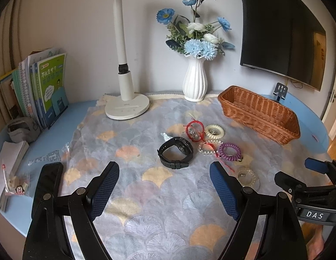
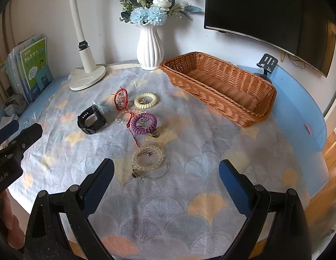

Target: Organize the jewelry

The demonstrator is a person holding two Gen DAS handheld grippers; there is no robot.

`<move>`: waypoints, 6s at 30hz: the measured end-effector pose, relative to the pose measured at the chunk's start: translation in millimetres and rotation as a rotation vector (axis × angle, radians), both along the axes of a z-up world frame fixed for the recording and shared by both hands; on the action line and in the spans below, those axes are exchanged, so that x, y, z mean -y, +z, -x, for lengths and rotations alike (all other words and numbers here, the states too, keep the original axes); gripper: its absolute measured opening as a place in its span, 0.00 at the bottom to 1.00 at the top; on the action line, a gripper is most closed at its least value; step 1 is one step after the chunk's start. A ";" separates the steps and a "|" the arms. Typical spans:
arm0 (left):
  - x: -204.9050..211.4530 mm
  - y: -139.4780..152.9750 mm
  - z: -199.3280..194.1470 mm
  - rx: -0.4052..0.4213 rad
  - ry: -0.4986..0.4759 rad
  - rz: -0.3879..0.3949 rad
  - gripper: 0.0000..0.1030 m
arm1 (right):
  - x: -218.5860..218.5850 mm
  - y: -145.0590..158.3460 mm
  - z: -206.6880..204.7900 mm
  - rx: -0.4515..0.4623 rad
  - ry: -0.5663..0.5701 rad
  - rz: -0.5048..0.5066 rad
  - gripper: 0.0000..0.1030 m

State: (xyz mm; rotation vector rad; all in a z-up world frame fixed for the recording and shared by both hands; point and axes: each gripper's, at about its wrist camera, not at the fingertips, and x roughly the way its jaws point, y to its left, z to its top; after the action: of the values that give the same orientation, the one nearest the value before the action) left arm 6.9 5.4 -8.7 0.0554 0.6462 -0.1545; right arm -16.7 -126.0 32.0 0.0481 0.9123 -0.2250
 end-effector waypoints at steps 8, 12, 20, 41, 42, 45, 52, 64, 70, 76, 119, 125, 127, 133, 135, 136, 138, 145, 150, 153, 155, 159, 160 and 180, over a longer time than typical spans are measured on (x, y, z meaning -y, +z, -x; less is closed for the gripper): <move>2.7 -2.2 -0.5 -0.001 -0.018 0.005 0.84 | 1.0 -1.1 0.5 -0.001 0.005 -0.009 0.96; 1.2 -5.3 -3.1 -0.013 -0.016 0.014 0.84 | -0.4 -2.3 0.3 -0.002 0.007 -0.008 0.96; -0.5 -5.2 -2.4 -0.021 -0.022 0.021 0.84 | -0.6 -3.7 0.1 -0.009 0.013 -0.016 0.96; -36.3 -57.5 -121.4 -0.346 -0.063 0.218 0.70 | 36.4 -41.0 -32.1 -0.079 0.013 -0.081 0.54; -36.1 -62.6 -127.0 -0.361 -0.045 0.234 0.68 | 40.3 -43.3 -39.6 -0.080 0.025 -0.101 0.51; -28.9 -75.4 -138.8 -0.396 -0.012 0.249 0.56 | 48.2 -46.6 -64.4 -0.090 0.052 -0.155 0.46; -14.9 -94.3 -150.5 -0.428 0.057 0.219 0.51 | 46.2 -61.3 -123.4 -0.140 0.147 -0.227 0.45; -6.3 -92.7 -149.2 -0.421 0.081 0.223 0.15 | 33.7 -83.9 -148.2 -0.187 0.185 -0.201 0.15; 0.5 -78.7 -139.7 -0.382 0.051 0.259 0.09 | 49.5 -63.8 -134.3 -0.141 0.181 -0.250 0.14; 16.2 -57.2 -130.5 -0.363 -0.006 0.293 0.09 | 66.7 -32.2 -115.3 -0.069 0.175 -0.255 0.14; 225.1 -0.4 -263.0 -0.292 -0.379 0.229 0.11 | 124.0 -81.0 -123.8 -0.126 -0.040 -0.154 0.14; 228.7 -4.7 -270.5 -0.298 -0.389 0.224 0.11 | 101.1 -67.0 -114.9 -0.153 0.096 -0.167 0.12; 229.4 -4.2 -271.8 -0.298 -0.392 0.225 0.11 | 101.4 -44.3 -107.2 -0.113 0.130 -0.218 0.12; 238.8 -5.9 -281.3 -0.305 -0.386 0.222 0.11 | 140.2 21.6 -113.1 0.031 0.053 -0.114 0.12; 244.9 -10.3 -285.3 -0.316 -0.382 0.214 0.11 | 169.3 23.5 -130.2 0.020 -0.025 -0.070 0.12; 249.2 -13.4 -287.4 -0.323 -0.381 0.206 0.11 | 183.6 19.1 -142.3 -0.001 -0.055 -0.065 0.12; 257.7 -20.4 -291.0 -0.340 -0.378 0.186 0.11 | 203.7 3.8 -165.4 -0.054 -0.100 -0.073 0.12; 278.8 -42.6 -298.4 -0.384 -0.367 0.126 0.10 | 238.2 -33.3 -192.6 -0.176 -0.156 -0.142 0.12; 277.1 -30.4 -291.5 -0.315 -0.384 0.132 0.11 | 242.2 -36.6 -194.4 -0.166 -0.157 -0.181 0.13; 266.1 -18.1 -284.4 -0.307 -0.393 0.150 0.21 | 247.9 -28.6 -186.9 -0.140 -0.162 -0.206 0.13; 253.6 -5.5 -275.4 -0.282 -0.396 0.160 0.26 | 244.3 -13.4 -174.0 -0.103 -0.151 -0.238 0.14; 209.7 28.8 -242.1 -0.208 -0.391 0.188 0.35 | 216.2 26.5 -144.8 -0.011 -0.105 -0.234 0.27; 197.6 36.6 -233.7 -0.190 -0.389 0.192 0.39 | 211.2 33.1 -141.5 0.005 -0.095 -0.230 0.32; 66.1 -40.0 -86.3 -0.332 -0.464 0.204 0.48 | 70.1 7.2 -103.3 -0.076 0.170 -0.284 0.37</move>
State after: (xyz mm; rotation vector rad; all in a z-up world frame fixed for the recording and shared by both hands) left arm 93.3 -60.8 -48.7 -0.0194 0.9391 -0.6870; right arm 86.6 -196.1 39.2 0.2252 1.0131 0.0621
